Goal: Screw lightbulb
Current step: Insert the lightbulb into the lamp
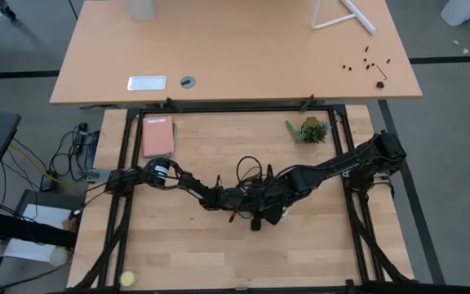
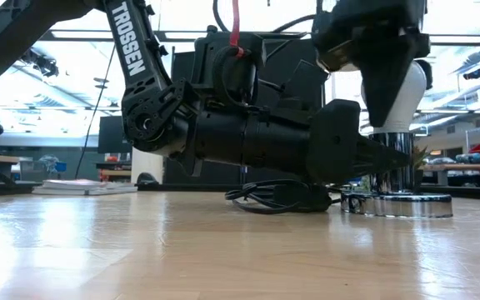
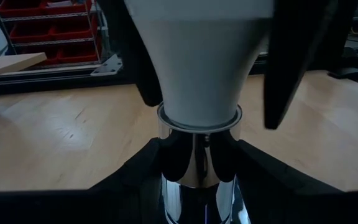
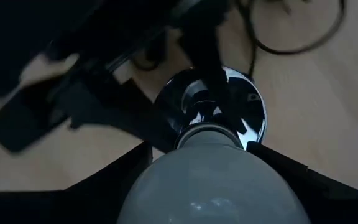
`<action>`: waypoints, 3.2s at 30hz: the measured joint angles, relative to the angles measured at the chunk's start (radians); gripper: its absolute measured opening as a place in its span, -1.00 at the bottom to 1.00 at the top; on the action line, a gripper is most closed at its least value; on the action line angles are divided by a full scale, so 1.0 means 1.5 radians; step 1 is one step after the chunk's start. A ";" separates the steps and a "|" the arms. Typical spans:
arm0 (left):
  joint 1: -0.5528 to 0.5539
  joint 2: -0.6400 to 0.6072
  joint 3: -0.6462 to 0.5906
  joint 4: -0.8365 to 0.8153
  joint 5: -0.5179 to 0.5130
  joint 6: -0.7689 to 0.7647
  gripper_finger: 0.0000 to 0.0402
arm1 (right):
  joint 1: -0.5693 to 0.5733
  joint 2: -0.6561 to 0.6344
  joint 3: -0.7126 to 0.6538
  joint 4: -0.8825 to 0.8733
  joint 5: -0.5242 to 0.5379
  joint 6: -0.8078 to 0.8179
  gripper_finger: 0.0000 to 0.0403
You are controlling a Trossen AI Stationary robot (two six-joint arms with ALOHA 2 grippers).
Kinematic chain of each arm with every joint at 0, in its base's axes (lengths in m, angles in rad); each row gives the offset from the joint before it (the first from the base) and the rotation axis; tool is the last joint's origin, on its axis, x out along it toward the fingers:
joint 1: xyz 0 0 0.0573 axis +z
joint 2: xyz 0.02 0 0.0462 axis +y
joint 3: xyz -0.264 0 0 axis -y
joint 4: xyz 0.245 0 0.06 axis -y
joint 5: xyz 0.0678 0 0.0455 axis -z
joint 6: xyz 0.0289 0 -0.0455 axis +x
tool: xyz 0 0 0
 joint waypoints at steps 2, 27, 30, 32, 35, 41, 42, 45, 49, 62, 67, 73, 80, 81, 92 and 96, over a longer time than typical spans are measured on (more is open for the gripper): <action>0.000 0.000 0.000 0.000 -0.003 -0.002 -0.11 | -0.001 0.000 0.000 -0.002 0.006 0.054 0.27; 0.002 -0.004 0.003 -0.007 -0.009 -0.009 -0.11 | -0.011 0.000 0.043 -0.042 -0.002 0.010 0.75; 0.001 -0.004 0.003 -0.009 -0.006 -0.009 -0.11 | -0.011 0.000 0.044 -0.042 -0.002 -0.003 0.85; 0.001 -0.004 0.003 -0.010 -0.006 -0.009 -0.11 | -0.012 -0.001 0.044 -0.046 -0.001 -0.013 0.90; 0.001 -0.004 0.003 -0.010 -0.006 -0.009 -0.11 | -0.018 -0.001 0.045 -0.049 -0.001 -0.050 0.96; 0.001 -0.004 0.003 -0.010 -0.004 -0.009 -0.11 | -0.034 -0.001 0.045 -0.050 -0.001 -0.257 0.98; 0.001 -0.004 0.003 -0.010 -0.004 -0.009 -0.11 | -0.034 -0.001 0.045 -0.050 -0.003 -0.300 0.97; 0.001 -0.004 0.003 -0.011 -0.003 -0.009 -0.11 | -0.034 -0.002 0.045 -0.051 -0.019 -0.427 0.95; 0.001 -0.004 0.002 -0.013 -0.002 -0.009 -0.11 | -0.031 -0.002 0.045 -0.051 -0.040 -0.603 0.95; 0.001 -0.004 0.002 -0.016 -0.002 -0.009 -0.11 | -0.024 -0.002 0.046 -0.052 -0.029 -1.113 0.94; 0.001 -0.004 0.002 -0.022 -0.002 -0.009 -0.11 | -0.019 -0.002 0.046 -0.065 -0.022 -1.248 0.94; 0.001 -0.004 0.002 -0.024 -0.002 -0.008 -0.11 | -0.020 0.001 0.046 -0.067 -0.021 -1.324 0.86; 0.001 -0.003 0.002 -0.025 -0.004 -0.008 -0.11 | -0.023 0.034 0.046 -0.072 -0.020 -1.388 0.73; 0.001 -0.003 0.002 -0.026 -0.005 -0.008 -0.11 | -0.023 0.038 0.046 -0.072 -0.016 -1.403 0.71; 0.001 -0.003 0.002 -0.026 -0.004 -0.008 -0.11 | -0.023 0.047 0.046 -0.072 -0.006 -1.397 0.34; 0.001 -0.003 0.002 -0.026 -0.004 -0.008 -0.11 | -0.023 0.047 0.045 -0.072 -0.006 -1.307 0.23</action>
